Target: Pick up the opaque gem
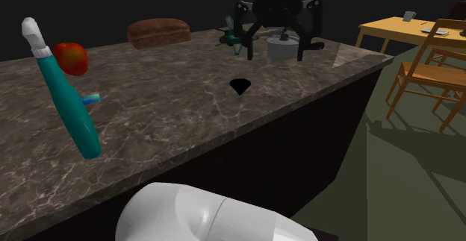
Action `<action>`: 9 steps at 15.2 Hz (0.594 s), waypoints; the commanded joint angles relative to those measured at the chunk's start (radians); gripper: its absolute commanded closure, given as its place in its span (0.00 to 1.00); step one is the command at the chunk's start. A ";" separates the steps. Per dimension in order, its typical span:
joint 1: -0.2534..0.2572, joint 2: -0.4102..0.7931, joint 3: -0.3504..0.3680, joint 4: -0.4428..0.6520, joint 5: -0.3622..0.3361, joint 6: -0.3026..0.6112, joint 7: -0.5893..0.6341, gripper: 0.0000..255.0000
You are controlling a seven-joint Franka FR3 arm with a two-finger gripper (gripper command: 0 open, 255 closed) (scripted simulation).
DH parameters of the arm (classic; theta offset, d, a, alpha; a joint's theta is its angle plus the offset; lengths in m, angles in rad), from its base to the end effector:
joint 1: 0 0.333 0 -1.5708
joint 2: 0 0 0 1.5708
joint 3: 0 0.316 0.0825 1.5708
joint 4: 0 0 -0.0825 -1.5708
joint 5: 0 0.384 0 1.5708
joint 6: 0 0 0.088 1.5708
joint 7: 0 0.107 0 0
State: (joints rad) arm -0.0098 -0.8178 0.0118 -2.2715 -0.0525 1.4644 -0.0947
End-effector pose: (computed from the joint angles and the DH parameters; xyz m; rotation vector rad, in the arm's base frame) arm 0.2867 -0.0040 0.6302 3.0774 0.1342 0.0119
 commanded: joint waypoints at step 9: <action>0.043 0.193 0.075 -0.007 0.076 0.194 0.071 0.00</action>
State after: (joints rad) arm 0.0271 -0.6476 0.0766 -2.2796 0.0139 1.6356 -0.0336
